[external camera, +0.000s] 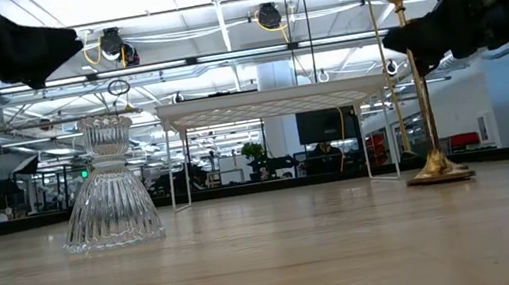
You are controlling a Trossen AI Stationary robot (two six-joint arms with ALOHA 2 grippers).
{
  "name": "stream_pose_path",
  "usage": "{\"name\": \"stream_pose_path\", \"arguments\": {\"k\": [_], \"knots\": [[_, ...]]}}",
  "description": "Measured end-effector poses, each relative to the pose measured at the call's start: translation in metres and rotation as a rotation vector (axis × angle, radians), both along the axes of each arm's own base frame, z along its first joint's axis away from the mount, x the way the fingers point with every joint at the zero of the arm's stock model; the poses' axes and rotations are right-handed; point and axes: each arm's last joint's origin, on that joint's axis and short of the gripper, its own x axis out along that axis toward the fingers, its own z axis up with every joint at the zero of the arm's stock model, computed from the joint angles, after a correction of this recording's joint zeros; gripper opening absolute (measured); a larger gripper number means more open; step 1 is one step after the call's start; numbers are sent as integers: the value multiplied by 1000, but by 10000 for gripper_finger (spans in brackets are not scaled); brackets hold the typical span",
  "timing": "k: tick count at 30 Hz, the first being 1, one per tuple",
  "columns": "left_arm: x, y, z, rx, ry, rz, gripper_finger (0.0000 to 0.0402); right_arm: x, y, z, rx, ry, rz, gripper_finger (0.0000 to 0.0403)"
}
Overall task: Pick & Place candle stick holders
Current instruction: Put the middle right gold candle holder on the shelf
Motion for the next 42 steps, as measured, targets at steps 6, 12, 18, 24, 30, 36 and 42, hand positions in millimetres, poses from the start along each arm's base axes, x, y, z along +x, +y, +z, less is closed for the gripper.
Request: {"name": "stream_pose_path", "arguments": {"k": [6, 12, 18, 24, 30, 36, 42], "knots": [[4, 1, -3, -29, 29, 10, 182, 3, 0, 16, 66, -99, 13, 7], [6, 2, -2, -43, 17, 13, 182, 25, -1, 83, 15, -284, 5, 7], [7, 2, -2, -59, 14, 9, 182, 42, -11, 142, -87, -302, -112, 7], [7, 2, 0, -84, -11, 2, 182, 46, -42, 173, -187, -148, -413, 7], [7, 2, 1, -85, -21, 2, 182, 38, -77, 174, -162, -115, -578, 7], [6, 2, 3, -86, -37, 1, 182, 40, -107, 163, -88, -88, -580, 7], [6, 2, 3, -104, -42, -3, 182, 47, -129, 147, -25, -24, -598, 8]]}}
